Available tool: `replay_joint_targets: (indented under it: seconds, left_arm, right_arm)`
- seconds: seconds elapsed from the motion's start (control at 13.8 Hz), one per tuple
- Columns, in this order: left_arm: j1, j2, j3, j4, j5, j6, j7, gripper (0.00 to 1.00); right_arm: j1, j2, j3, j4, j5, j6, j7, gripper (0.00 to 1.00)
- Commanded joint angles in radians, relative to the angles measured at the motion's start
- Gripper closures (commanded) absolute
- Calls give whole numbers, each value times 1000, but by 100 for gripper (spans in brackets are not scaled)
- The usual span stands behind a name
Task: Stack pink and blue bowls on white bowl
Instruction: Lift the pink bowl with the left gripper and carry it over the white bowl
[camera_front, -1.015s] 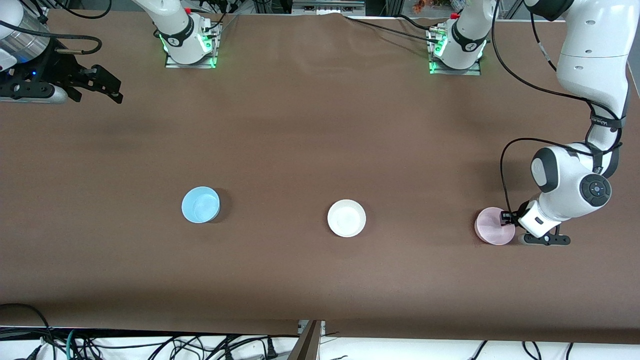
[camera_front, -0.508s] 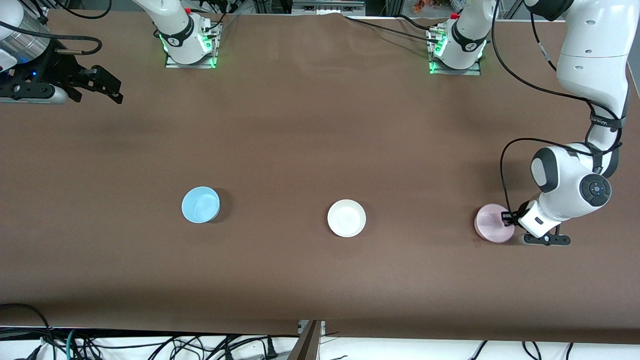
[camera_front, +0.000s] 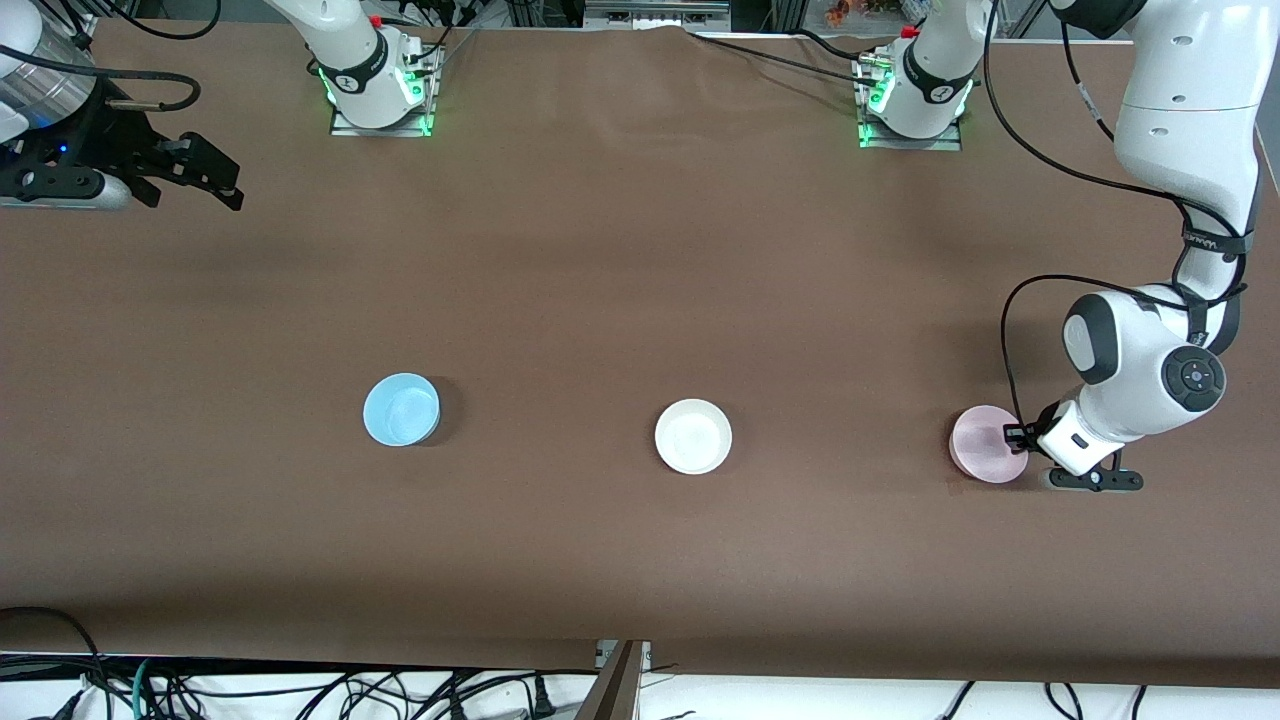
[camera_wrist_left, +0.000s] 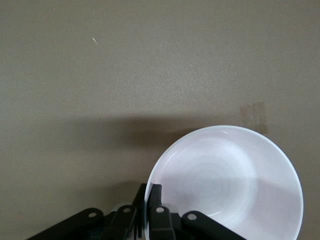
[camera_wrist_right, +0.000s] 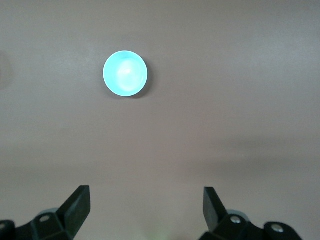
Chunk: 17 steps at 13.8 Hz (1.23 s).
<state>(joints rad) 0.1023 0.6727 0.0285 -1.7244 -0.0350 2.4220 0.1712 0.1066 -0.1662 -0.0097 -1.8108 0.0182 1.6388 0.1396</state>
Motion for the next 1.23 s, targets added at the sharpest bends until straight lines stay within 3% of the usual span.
replay_joint_targets:
  seconds: [0.0, 0.65, 1.16]
  left_arm:
    - [-4, -8, 2, -6, 17, 8, -15, 100]
    - [-4, -70, -56, 3, 12, -20, -113, 100]
    - [-4, -131, -176, 3, 12, -100, -332, 100]
  right_arm:
    - [-7, 14, 0, 31, 2, -10, -8, 0]
    - [-5, 24, 1, 42, -7, -17, -14, 0]
    - [-7, 25, -16, 39, -11, -17, -218, 0]
